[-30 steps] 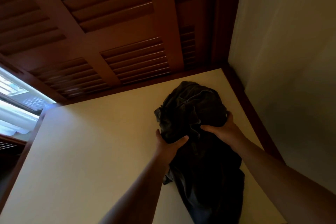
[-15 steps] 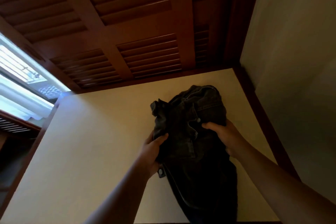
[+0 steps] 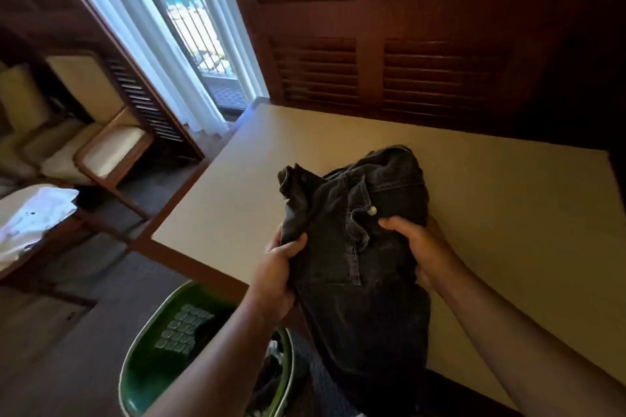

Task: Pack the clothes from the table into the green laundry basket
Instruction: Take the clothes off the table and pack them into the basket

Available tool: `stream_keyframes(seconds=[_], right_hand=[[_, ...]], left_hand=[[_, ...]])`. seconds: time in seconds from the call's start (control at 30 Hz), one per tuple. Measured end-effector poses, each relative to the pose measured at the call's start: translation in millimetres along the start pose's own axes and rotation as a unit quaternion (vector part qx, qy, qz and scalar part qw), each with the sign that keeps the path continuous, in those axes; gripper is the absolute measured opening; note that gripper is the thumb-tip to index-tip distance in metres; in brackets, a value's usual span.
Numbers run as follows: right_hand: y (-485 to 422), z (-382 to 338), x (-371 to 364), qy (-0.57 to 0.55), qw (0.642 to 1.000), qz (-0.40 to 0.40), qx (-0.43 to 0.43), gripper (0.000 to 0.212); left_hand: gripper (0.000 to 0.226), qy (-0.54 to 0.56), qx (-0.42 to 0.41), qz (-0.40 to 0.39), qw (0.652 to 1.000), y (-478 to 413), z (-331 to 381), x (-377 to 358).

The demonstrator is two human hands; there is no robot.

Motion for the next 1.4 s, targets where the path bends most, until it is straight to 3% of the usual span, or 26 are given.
stream_keyframes(seconds=[0.3,0.43,0.53,0.63,0.87,0.97,1.03,1.1,1.4], right_hand=[[49,127,-201,0.090,0.979,-0.166,-0.073,0.034],[78,196,-278,0.146,0.955,-0.231,-0.118,0.055],[99,231,-324,0.185,0.942,-0.262,-0.100,0.040],[124,263,-356,0.217,0.918,-0.314,-0.107,0.044],[140,296,-371,0.299,0.877,-0.371,-0.066,0.059],[131,304,-367,0.430,0.819,-0.379,-0.008,0.072],[125,312,-364,0.507,0.771,-0.386,0.003,0.079],[125,320,-359,0.541,0.742,-0.395,-0.009,0.077],[147,352,-331,0.604,0.675,-0.423,-0.024,0.068]], left_hand=[[0.049,0.094,-0.066,0.160,0.980,108,7,212],[0.048,0.116,-0.085,0.232,0.962,163,-6,295],[0.054,0.129,-0.091,0.280,0.947,197,-25,346],[0.060,0.137,-0.090,0.320,0.933,222,-45,384],[0.069,0.097,-0.065,0.351,0.929,230,-90,427],[0.068,0.022,-0.013,0.322,0.946,217,-109,426],[0.080,-0.046,0.012,0.297,0.954,205,-122,422],[0.092,-0.112,0.030,0.279,0.953,195,-129,417],[0.082,-0.165,0.054,0.272,0.946,176,-136,409]])
Point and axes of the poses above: each hand's wrist, its own y-axis away from the middle knuckle, its own x-axis out of the back of the hand, z = x × y, the point moved 10 cm from there along -y, towards the middle knuckle, and after that the axes turned 11 degrees about -y, right-handed, at the moved point
